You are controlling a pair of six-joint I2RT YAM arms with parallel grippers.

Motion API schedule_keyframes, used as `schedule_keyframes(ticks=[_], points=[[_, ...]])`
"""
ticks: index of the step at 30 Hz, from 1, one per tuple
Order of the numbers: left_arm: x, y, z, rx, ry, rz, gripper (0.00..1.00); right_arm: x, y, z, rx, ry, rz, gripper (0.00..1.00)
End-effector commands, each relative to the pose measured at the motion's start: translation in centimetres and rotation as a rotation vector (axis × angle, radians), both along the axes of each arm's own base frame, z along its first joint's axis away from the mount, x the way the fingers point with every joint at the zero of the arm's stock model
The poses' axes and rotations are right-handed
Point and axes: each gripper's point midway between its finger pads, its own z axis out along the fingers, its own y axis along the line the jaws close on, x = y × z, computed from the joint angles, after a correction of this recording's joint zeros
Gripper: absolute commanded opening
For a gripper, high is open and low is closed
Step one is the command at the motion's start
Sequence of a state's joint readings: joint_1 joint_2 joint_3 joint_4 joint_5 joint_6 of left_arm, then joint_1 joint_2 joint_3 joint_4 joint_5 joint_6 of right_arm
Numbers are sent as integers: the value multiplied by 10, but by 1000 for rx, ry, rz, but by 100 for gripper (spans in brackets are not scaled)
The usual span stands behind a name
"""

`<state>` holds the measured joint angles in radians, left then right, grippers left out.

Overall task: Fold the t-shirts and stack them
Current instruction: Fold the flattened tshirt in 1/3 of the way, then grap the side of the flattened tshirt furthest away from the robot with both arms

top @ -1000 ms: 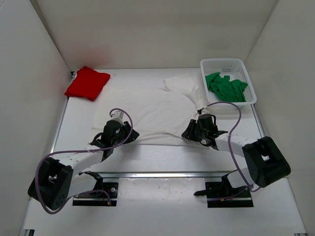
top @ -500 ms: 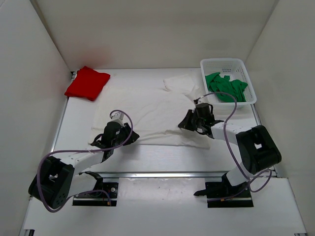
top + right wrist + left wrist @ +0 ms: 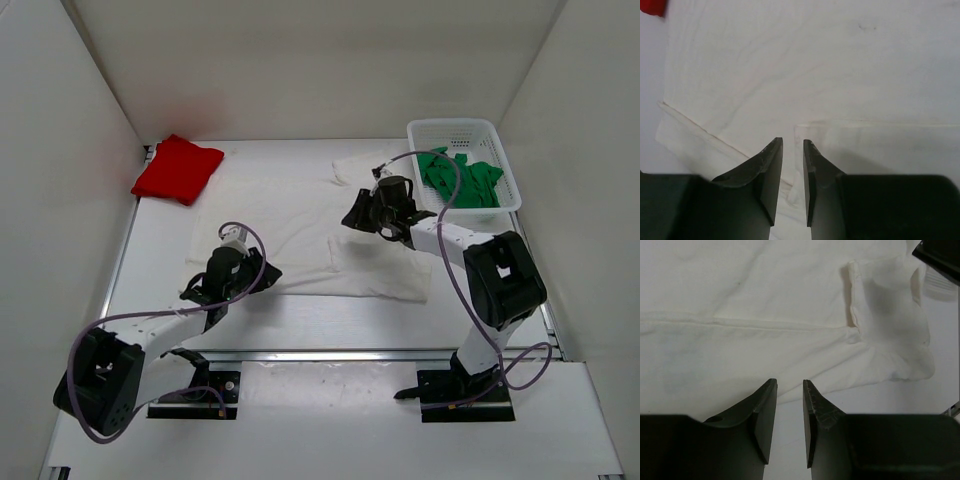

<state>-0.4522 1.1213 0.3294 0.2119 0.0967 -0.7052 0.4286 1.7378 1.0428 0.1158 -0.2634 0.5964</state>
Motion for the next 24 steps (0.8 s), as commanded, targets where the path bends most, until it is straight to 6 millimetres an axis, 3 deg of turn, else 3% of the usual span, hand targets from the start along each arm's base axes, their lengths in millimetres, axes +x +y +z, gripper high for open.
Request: schedule_keyframes(ticks=[1,2,4,5,10,12,14,18,24], points=[[2,0,14,-21,-39,3,38,-1,0,23,-53,-84,12,22],[2,-2,14,-13,-39,-6,39,-6,-5,26,-89,-105,6,19],[3,-7,17,1,-50,-18,39,-25,-14,8,-122,-72,1,4],[2,-9,14,4,-45,-23,39,-29,-12,11,-115,-87,12,0],[1,-26,5,49,-4,-97,38,-86,-13,-36,-177,14,89,0],[1,-27,-5,71,27,-107,37,-97,-13,-42,-201,11,99,0],[4,-22,-11,112,22,-99,38,-114,-13,-55,-214,47,124,0],[3,-5,-34,168,80,-68,37,-125,-18,-74,-243,83,139,0],[-29,16,-71,141,197,-51,36,-158,-26,-94,-278,134,158,0]])
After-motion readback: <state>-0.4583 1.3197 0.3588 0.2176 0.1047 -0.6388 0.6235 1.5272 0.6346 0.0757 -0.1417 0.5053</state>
